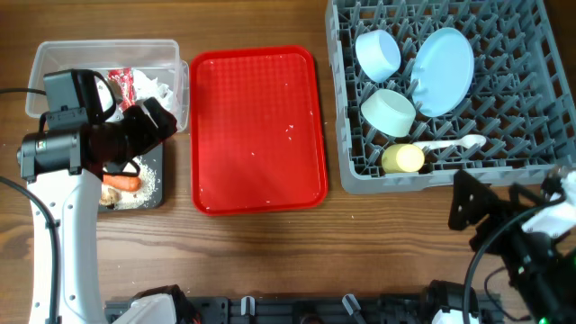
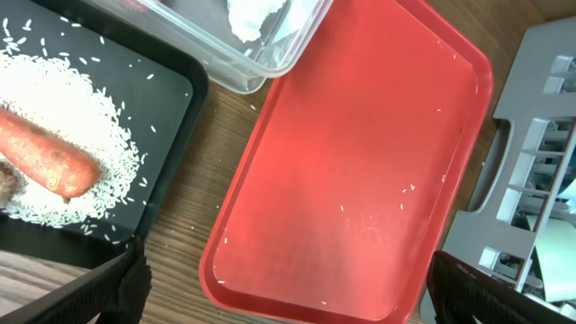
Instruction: Sort waste into correct bins and load items into the dishwasher rack
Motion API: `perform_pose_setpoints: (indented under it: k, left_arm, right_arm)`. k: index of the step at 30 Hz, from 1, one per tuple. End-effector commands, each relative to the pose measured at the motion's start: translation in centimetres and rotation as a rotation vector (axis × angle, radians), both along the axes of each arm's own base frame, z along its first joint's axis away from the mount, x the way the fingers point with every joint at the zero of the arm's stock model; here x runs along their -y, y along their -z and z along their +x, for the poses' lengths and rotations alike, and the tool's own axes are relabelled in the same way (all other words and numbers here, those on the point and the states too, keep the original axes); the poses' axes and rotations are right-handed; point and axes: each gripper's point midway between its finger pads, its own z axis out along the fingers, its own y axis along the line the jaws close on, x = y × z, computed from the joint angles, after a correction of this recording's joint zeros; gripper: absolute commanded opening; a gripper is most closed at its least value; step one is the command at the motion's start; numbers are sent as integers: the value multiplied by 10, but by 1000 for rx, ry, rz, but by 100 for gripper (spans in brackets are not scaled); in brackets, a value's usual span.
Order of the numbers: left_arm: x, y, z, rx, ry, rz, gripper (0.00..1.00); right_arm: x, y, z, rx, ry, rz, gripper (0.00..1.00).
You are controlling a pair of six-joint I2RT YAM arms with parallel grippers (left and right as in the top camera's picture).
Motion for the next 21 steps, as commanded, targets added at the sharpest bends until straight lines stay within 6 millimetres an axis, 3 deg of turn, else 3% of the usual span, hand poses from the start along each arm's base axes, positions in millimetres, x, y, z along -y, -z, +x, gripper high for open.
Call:
perform_pose_setpoints:
  k: [1, 3, 7, 10, 13, 16, 21]
  left_arm:
    - [-1, -6, 2, 17, 2, 5, 100]
    - [-1, -6, 2, 17, 2, 5, 100]
    - [-1, -6, 2, 17, 2, 5, 100]
    - [-1, -6, 2, 17, 2, 5, 100]
    - [-1, -6, 2, 17, 2, 5, 100]
    - [-1, -6, 2, 17, 2, 5, 100]
    - [-1, -6, 2, 17, 2, 5, 100]
  right_arm:
    - [26, 2, 1, -17, 103, -125, 100]
    - [27, -6, 5, 16, 62, -216, 100]
    - [22, -28, 19, 129, 27, -231, 100]
    - [16, -24, 34, 226, -10, -237, 100]
    - [-1, -2, 51, 436, -68, -237, 100]
    - [-15, 47, 62, 621, -100, -213, 100]
    - [-10, 113, 70, 622, -56, -216, 100]
